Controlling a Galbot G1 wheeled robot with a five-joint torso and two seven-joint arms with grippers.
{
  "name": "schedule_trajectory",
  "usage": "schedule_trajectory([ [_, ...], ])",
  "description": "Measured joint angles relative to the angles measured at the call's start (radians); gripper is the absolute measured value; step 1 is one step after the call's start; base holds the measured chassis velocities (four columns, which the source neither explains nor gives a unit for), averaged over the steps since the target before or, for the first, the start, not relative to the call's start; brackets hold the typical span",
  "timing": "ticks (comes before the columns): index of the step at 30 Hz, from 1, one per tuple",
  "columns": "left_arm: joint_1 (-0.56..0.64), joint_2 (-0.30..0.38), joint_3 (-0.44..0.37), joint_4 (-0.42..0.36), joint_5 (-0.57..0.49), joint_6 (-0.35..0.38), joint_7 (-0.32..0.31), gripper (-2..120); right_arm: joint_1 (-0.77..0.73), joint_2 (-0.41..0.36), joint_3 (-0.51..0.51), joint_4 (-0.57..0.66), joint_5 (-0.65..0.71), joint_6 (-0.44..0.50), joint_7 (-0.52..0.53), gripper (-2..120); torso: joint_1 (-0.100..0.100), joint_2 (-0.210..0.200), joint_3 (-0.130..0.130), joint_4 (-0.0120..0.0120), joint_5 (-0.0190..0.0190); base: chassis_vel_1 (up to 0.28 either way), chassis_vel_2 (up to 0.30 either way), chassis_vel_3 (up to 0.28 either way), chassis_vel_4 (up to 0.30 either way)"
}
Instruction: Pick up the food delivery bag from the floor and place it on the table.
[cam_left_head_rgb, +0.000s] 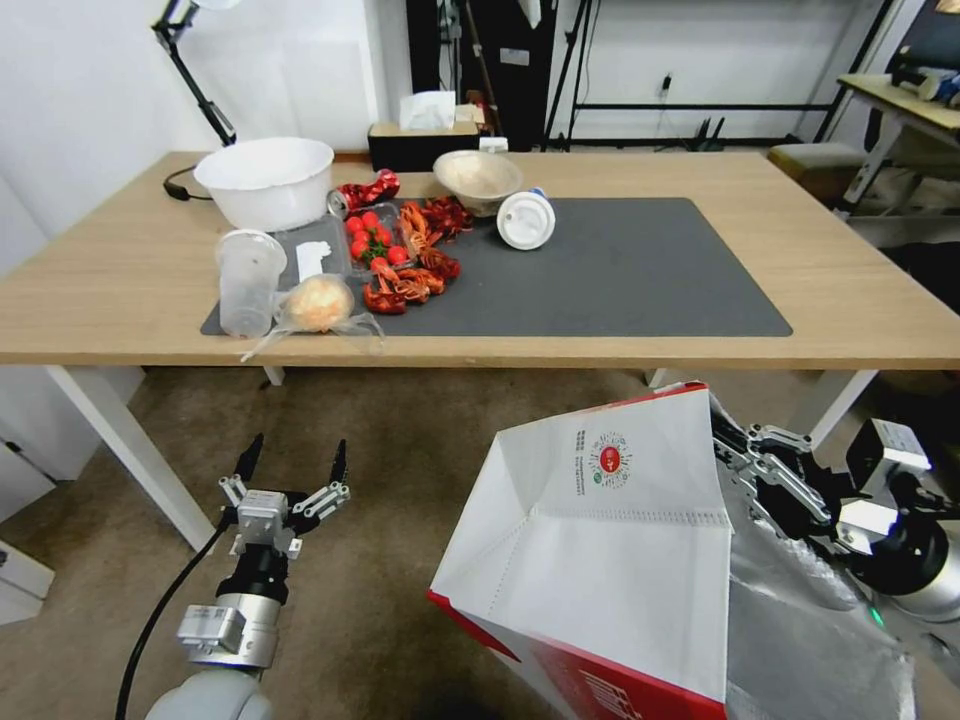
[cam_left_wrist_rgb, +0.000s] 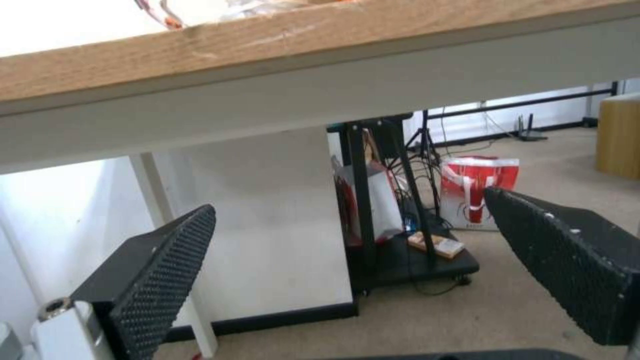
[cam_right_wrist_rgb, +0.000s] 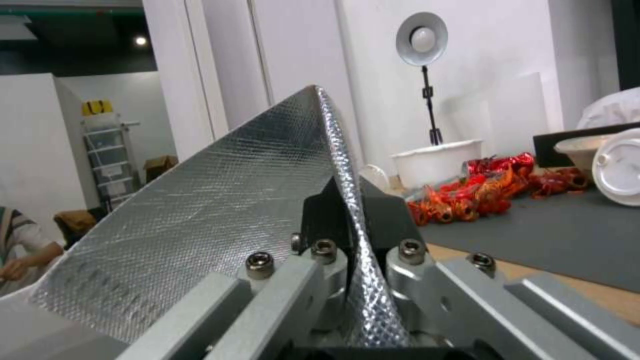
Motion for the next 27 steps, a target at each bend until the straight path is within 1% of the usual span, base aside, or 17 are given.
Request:
schedule_trajectory([
  [7,-0.003,0.001,0.002,0.002,0.0,0.001,0.0,100,0.0,0.001,0.0,-0.001,0.0,0.0,0.001,0,0.01,0.025,0.016,0.0,0.0,0.0,0.0,0.0,0.0],
  [10,-0.003,0.002,0.002,0.002,0.0,0.001,0.001,100,0.003,0.002,-0.002,-0.001,0.0,0.0,0.002,0,0.017,0.044,0.027,0.0,0.0,0.0,0.0,0.0,0.0],
  [15,-0.003,0.004,0.002,0.002,0.0,0.001,0.001,100,0.005,0.002,-0.002,-0.003,-0.001,0.0,0.003,0,0.024,0.06,0.036,0.0,0.0,0.0,0.0,0.0,0.0],
  [19,-0.003,0.004,0.002,0.002,0.0,0.001,0.001,100,0.004,0.006,-0.003,-0.005,-0.002,0.0,0.003,0,0.033,0.082,0.049,0.0,0.0,0.0,0.0,0.0,0.0],
  [24,-0.006,0.004,0.002,0.003,-0.001,0.001,0.001,100,0.004,0.008,-0.003,-0.008,-0.003,0.0,0.003,0,0.039,0.098,0.059,0.0,0.0,0.0,0.0,0.0,0.0],
  [27,-0.007,0.002,0.002,0.006,-0.001,0.001,0.001,100,0.004,0.008,-0.002,-0.01,-0.003,0.001,0.002,0,0.047,0.116,0.07,0.0,0.0,0.0,0.0,0.0,0.0],
])
